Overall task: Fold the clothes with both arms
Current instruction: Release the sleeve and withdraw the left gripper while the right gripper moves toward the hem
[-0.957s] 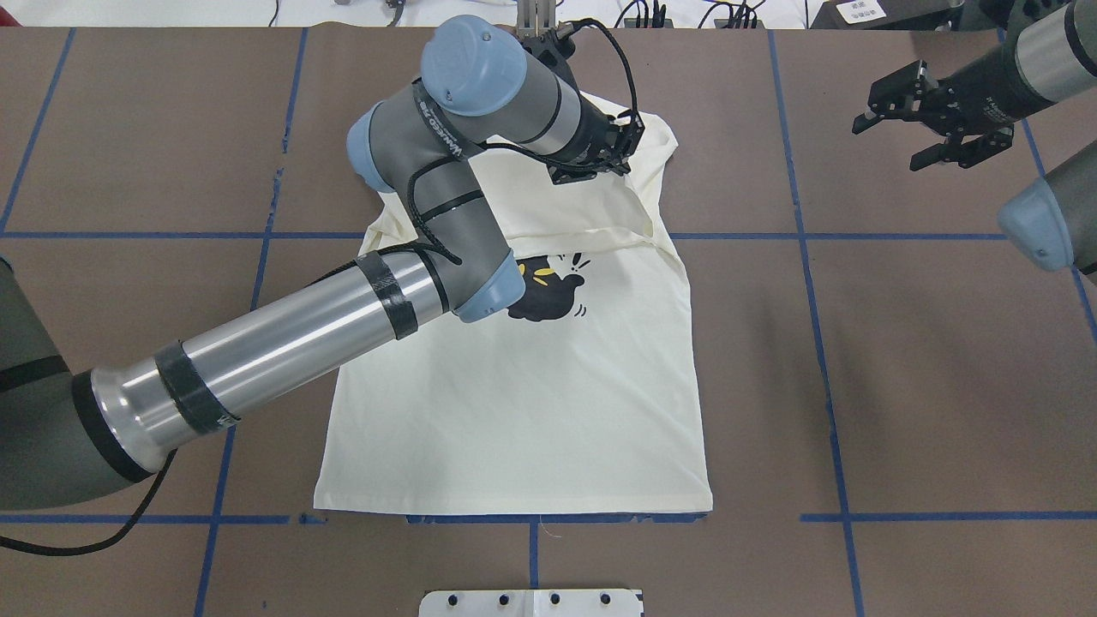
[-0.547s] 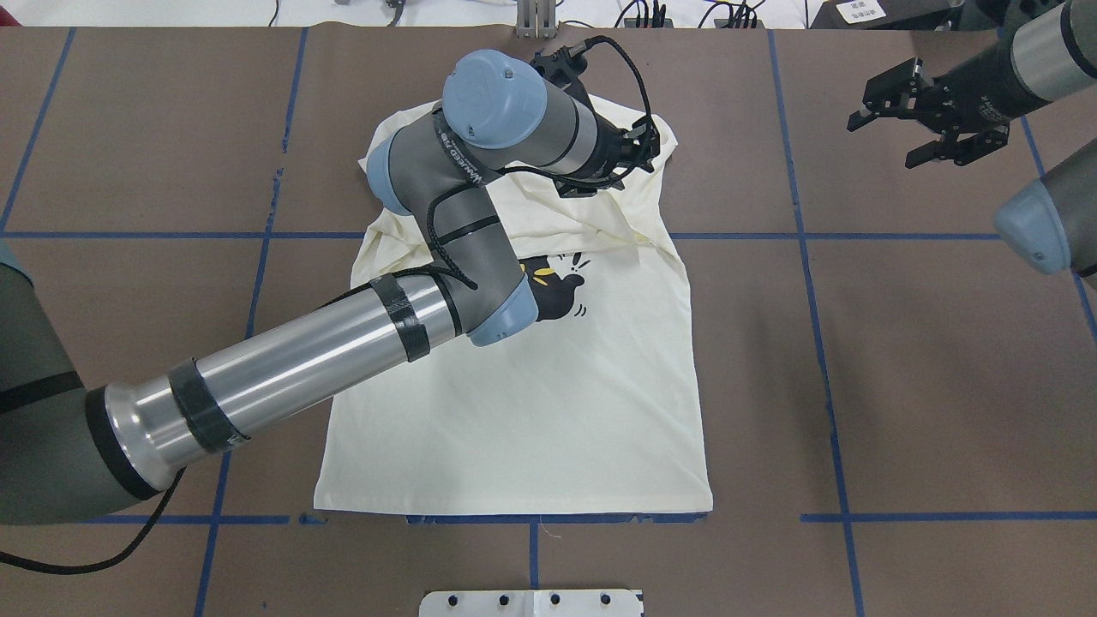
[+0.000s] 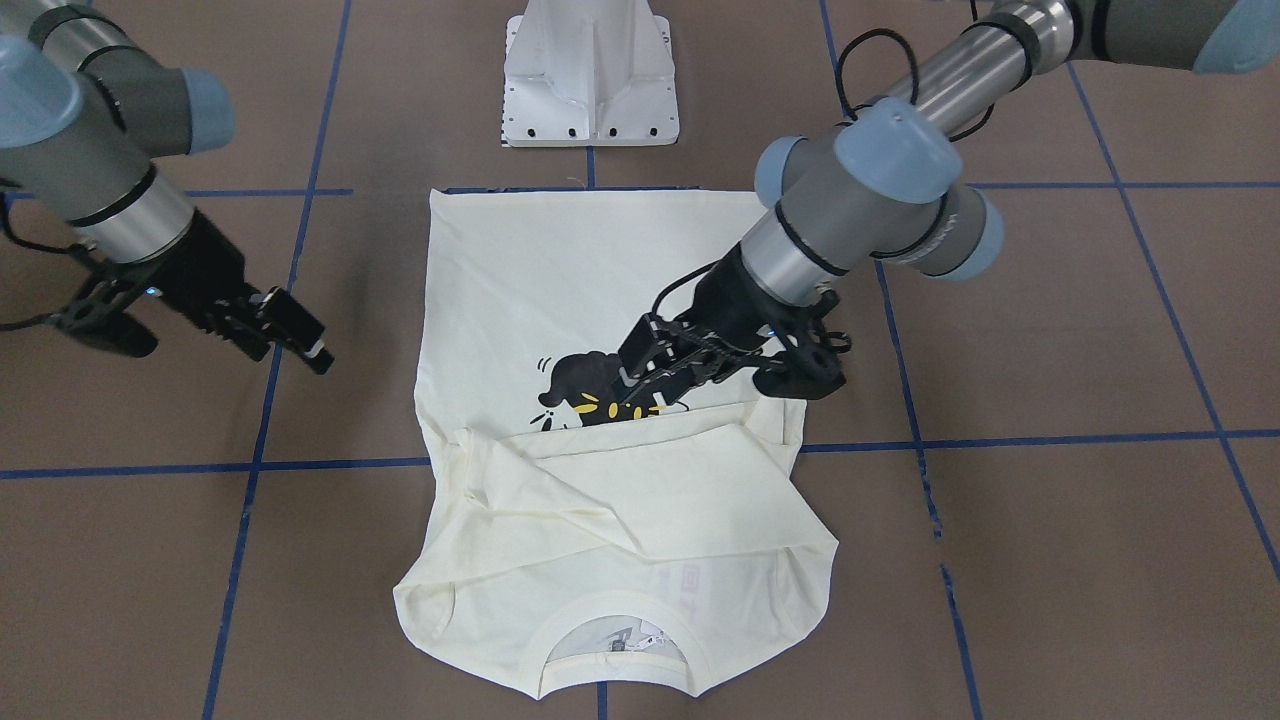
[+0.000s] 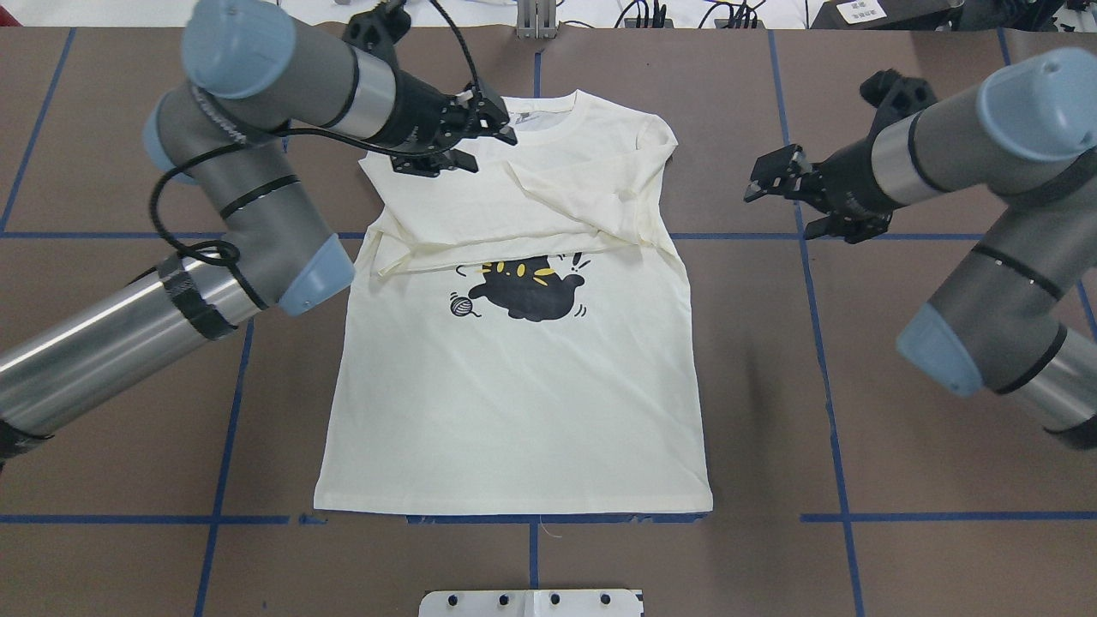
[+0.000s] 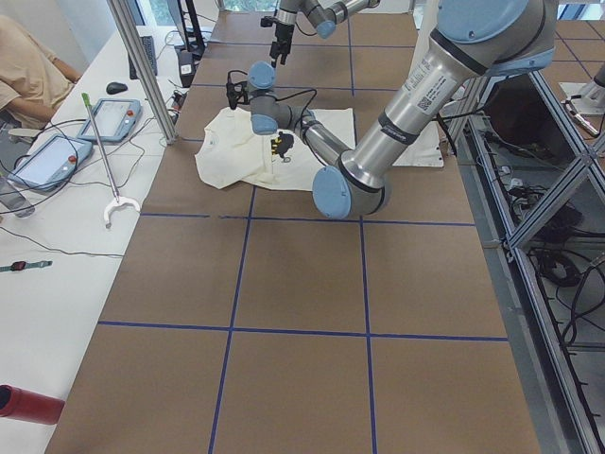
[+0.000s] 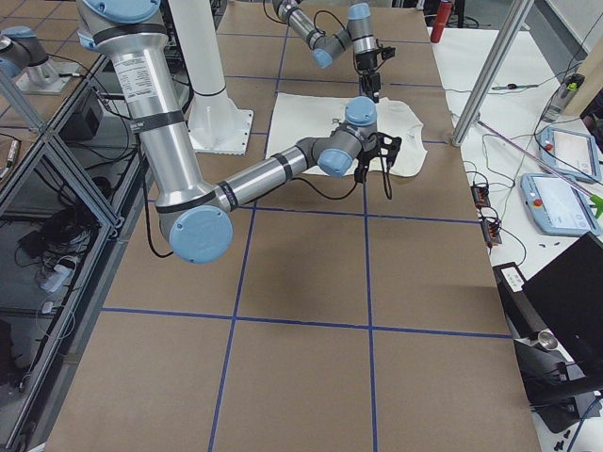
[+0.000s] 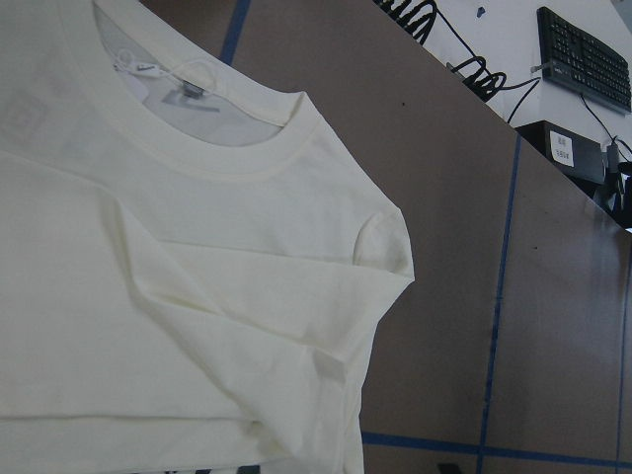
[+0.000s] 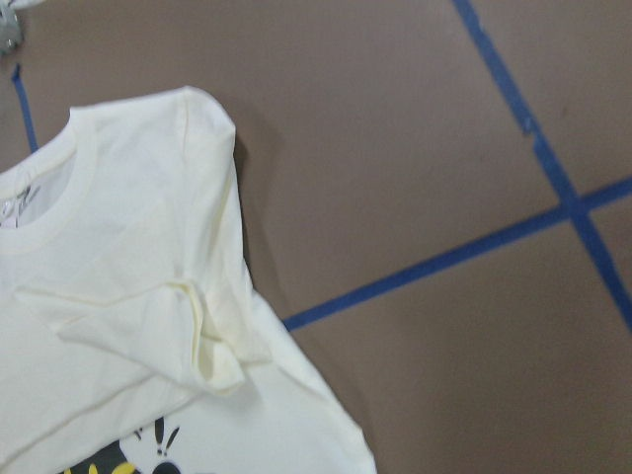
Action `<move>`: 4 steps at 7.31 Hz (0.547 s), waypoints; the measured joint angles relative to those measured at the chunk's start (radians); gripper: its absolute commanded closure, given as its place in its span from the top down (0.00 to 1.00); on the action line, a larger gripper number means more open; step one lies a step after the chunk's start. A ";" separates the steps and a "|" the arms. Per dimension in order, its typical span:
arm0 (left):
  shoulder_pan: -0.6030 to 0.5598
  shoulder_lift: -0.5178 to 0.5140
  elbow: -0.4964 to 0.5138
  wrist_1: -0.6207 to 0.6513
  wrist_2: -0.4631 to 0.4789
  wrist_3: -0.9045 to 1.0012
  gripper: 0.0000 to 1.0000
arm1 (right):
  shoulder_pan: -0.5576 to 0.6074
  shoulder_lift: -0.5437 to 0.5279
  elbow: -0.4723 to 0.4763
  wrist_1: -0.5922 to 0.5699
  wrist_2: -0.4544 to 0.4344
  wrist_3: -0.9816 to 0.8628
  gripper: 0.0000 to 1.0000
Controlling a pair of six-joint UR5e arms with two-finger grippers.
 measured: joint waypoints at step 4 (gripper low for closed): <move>-0.058 0.190 -0.151 0.000 -0.065 0.128 0.66 | -0.581 -0.124 0.196 -0.127 -0.569 0.307 0.98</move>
